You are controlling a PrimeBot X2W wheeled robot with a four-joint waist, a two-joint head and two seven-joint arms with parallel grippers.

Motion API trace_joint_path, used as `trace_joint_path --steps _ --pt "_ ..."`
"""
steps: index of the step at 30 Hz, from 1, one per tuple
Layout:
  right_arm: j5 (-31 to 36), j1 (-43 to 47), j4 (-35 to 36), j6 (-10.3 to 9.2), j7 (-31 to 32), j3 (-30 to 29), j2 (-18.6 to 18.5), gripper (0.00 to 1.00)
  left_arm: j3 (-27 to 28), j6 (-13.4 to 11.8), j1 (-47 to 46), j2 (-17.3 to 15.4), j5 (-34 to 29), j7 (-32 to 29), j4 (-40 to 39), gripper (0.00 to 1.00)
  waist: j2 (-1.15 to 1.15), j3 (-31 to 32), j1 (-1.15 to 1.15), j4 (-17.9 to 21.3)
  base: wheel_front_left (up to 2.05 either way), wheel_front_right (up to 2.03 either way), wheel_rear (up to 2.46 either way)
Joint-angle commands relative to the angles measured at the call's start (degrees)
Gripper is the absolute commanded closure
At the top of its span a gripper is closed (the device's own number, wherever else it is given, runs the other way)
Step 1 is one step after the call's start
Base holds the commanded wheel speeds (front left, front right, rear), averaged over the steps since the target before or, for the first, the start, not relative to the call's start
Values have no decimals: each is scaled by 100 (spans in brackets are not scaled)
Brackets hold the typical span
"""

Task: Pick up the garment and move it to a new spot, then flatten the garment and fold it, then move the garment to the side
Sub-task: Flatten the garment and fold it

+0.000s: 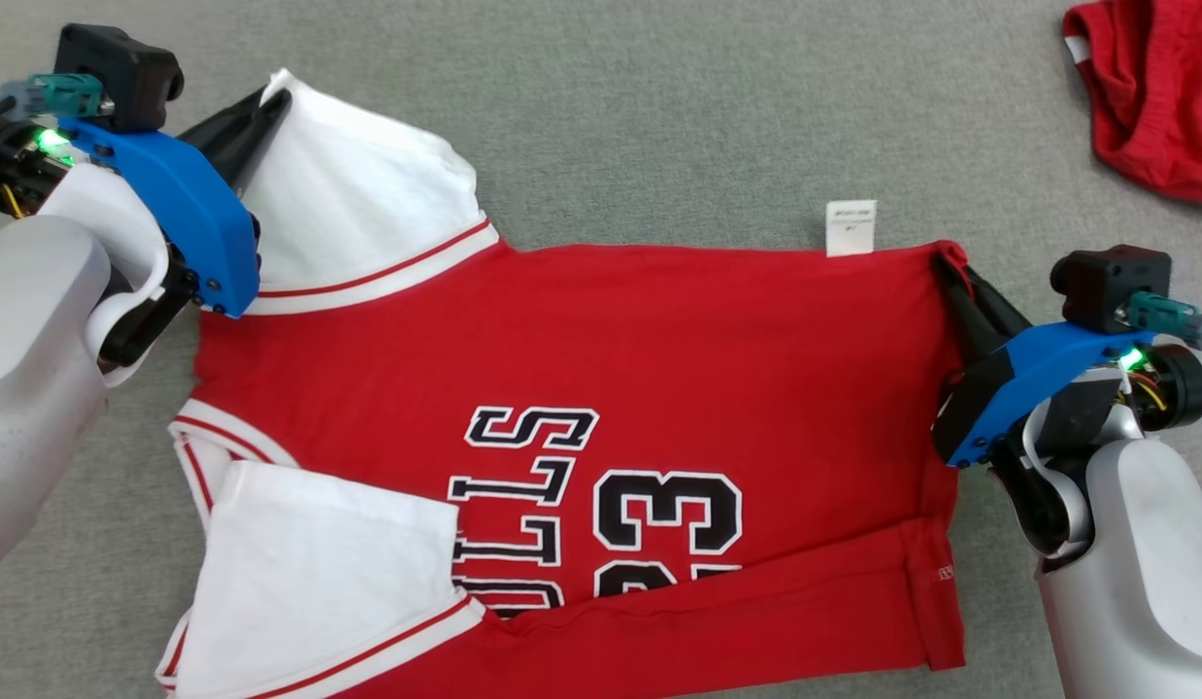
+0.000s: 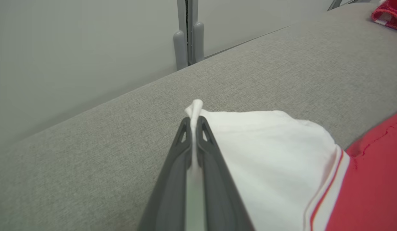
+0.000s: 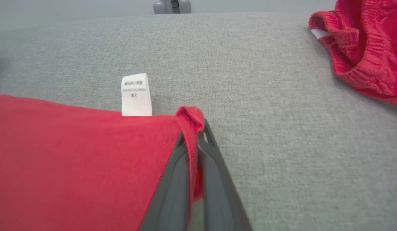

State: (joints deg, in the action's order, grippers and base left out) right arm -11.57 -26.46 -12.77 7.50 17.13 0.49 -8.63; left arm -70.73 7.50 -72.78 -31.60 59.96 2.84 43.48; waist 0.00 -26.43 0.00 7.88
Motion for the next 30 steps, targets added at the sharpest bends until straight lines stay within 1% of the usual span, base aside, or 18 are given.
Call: trace_joint_path --steps 1,7,13,16,19,26,30 --pt "32 -47 -27 -2 -70 -31 -26 100 30 -7 -38 -17 45 96 -21 100 0 79 0 -72 0 0 0" --pt "107 202 -109 -2 -447 -153 -92 100 -56 -7 222 -127 55 509 -372 100 0 364 0 -317 0 0 0" --pt "123 554 -122 -2 -745 -238 -148 100 -48 -10 702 -358 143 916 -911 100 0 750 0 -510 0 0 0" --pt "142 800 -77 -2 -877 -288 -182 100 -60 -123 1012 -517 129 1018 -1338 100 0 925 0 -601 0 0 0" --pt "154 1045 -22 -2 -999 -325 -220 100 -73 -313 1391 -702 154 1088 -1841 100 0 1060 0 -696 0 0 0" --pt "262 1458 54 -2 -1307 -405 -259 100 -73 -888 2180 -1198 251 1150 -3048 100 0 1253 0 -866 0 0 0" --pt "304 1613 76 -2 -1474 -399 -237 100 -62 -1178 2584 -1413 336 1180 -3534 100 0 1324 0 -937 0 0 0"
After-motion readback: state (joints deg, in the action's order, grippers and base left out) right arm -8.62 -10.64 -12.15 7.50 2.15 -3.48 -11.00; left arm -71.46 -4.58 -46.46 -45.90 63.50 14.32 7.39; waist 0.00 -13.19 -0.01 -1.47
